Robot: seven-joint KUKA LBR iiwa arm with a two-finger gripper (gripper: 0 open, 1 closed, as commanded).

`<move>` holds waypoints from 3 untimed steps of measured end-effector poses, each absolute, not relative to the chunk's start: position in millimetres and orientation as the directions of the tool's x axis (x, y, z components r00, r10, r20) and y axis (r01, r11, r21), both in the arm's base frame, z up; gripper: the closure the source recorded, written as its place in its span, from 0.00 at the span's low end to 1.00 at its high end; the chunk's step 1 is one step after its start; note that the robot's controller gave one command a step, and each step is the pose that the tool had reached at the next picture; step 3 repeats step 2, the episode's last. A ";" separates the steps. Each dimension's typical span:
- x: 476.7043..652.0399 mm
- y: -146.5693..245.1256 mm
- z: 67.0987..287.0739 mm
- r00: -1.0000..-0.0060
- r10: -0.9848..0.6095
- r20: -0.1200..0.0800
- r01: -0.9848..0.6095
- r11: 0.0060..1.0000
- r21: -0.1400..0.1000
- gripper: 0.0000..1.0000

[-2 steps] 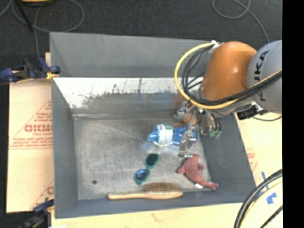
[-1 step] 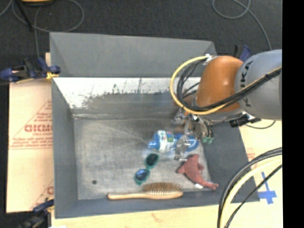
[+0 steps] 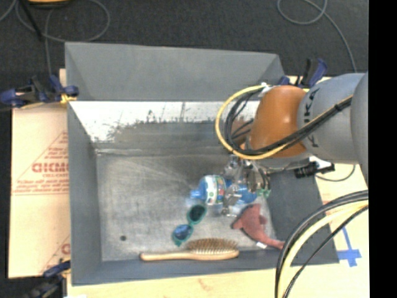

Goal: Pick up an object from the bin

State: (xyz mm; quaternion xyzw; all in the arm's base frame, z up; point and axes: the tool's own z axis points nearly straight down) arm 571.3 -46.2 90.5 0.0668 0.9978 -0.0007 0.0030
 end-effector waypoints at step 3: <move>562.5 -42.6 226.3 -0.990 0.144 -0.003 0.144 0.990 0.001 1.00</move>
Offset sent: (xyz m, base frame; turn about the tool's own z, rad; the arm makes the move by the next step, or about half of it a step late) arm -0.0097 0.0042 0.1353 0.0163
